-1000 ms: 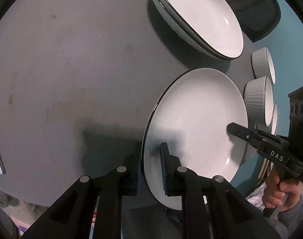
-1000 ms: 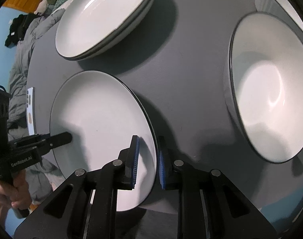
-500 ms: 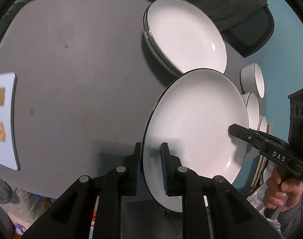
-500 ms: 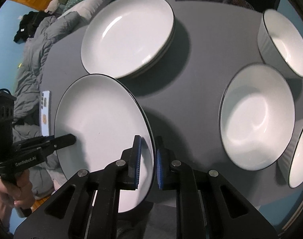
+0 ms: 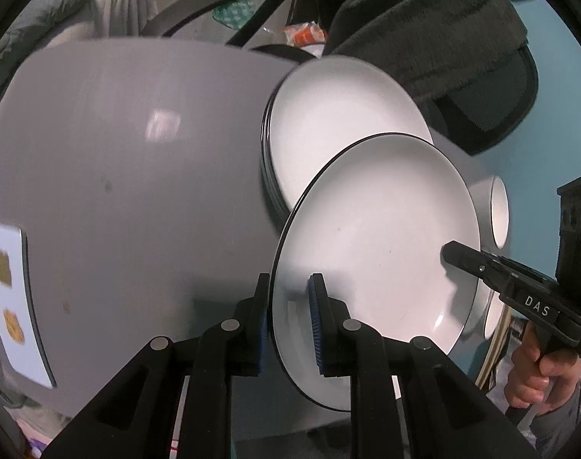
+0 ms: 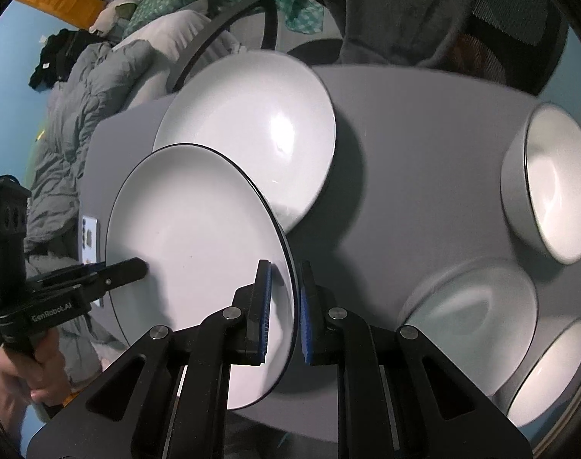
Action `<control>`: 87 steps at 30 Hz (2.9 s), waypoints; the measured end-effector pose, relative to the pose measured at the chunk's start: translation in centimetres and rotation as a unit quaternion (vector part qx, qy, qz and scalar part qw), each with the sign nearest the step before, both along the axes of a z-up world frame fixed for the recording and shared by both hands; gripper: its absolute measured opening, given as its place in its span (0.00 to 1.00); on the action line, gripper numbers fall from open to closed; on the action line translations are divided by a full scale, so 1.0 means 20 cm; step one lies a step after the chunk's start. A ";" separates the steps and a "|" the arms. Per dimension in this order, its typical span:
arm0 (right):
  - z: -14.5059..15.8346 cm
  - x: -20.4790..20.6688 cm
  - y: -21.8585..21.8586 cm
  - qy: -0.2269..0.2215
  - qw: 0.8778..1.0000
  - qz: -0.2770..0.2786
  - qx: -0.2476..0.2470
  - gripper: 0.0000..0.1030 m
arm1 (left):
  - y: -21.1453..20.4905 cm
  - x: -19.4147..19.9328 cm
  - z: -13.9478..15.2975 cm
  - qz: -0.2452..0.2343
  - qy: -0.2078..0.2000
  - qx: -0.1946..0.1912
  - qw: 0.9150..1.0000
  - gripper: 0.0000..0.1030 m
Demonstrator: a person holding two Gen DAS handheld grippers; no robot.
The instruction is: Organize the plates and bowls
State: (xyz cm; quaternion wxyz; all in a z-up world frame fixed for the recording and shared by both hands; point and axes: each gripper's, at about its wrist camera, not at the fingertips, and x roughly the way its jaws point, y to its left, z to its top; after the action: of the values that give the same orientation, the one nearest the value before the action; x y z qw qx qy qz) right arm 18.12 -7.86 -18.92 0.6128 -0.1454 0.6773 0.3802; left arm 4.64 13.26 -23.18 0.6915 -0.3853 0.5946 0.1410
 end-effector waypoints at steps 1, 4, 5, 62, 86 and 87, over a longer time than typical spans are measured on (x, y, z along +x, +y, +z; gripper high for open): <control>0.00 0.02 0.02 -0.002 1.000 0.002 0.000 0.13 | 0.02 0.03 0.00 0.001 0.000 0.004 1.000 0.18; -0.01 0.09 0.08 -0.002 1.000 0.005 0.003 0.13 | 0.07 0.10 0.00 0.004 0.002 0.011 1.000 0.18; -0.02 0.11 0.11 -0.002 1.000 0.005 0.005 0.13 | 0.09 0.13 -0.01 0.006 0.002 0.013 1.000 0.19; -0.12 0.34 0.37 0.037 0.997 0.007 -0.064 0.42 | 0.18 0.24 0.00 0.014 0.034 0.054 0.998 0.29; 0.11 0.27 0.26 -0.059 0.996 -0.009 -0.059 0.62 | 0.07 -0.02 0.34 0.049 -0.030 0.095 0.994 0.64; 0.14 0.25 0.25 -0.071 0.996 -0.005 -0.057 0.62 | 0.06 -0.04 0.37 0.049 -0.037 0.104 0.993 0.65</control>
State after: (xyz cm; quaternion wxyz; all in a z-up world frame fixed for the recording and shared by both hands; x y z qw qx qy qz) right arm 23.14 -2.82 -16.08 0.6518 -0.2036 0.6536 0.3265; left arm 3.79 14.43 -15.78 0.7416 -0.3445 0.5313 0.2216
